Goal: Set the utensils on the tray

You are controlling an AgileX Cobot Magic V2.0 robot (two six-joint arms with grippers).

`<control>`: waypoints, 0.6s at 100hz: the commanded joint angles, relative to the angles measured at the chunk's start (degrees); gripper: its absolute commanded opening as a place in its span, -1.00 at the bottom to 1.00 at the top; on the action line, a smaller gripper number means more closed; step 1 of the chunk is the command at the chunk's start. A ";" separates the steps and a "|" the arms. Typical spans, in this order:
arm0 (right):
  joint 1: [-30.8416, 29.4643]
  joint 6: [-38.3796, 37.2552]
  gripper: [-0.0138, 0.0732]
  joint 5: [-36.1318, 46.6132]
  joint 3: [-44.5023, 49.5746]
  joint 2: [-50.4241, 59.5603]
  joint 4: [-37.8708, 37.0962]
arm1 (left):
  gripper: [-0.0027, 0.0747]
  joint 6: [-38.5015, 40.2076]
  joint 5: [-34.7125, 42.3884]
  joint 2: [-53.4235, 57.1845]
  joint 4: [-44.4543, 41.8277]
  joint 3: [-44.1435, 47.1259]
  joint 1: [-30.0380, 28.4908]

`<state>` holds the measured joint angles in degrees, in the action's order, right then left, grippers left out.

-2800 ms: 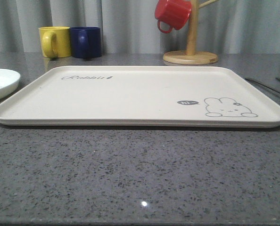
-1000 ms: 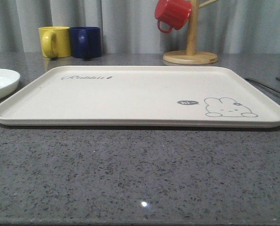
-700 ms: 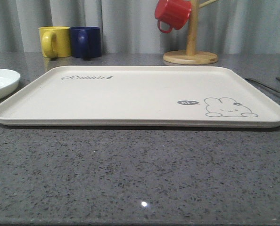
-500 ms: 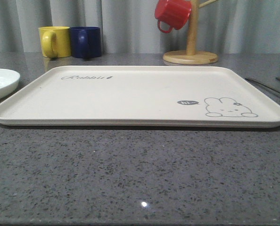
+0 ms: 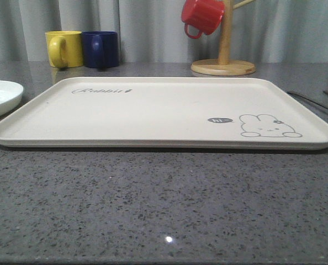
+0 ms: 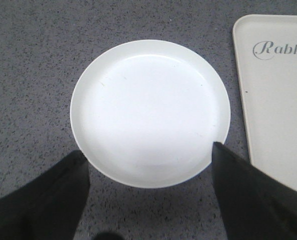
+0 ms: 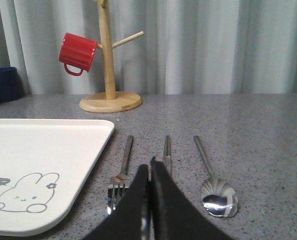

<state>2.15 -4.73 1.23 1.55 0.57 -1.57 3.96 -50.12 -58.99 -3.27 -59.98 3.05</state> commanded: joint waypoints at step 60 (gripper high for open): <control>-0.35 0.36 -0.84 4.82 -1.00 1.29 0.00 | 0.35 -3.96 -0.09 -24.63 1.45 -13.26 -12.58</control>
<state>2.15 -4.73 1.23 1.55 0.57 -1.57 0.76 -52.07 -83.86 -2.97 -71.37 -8.67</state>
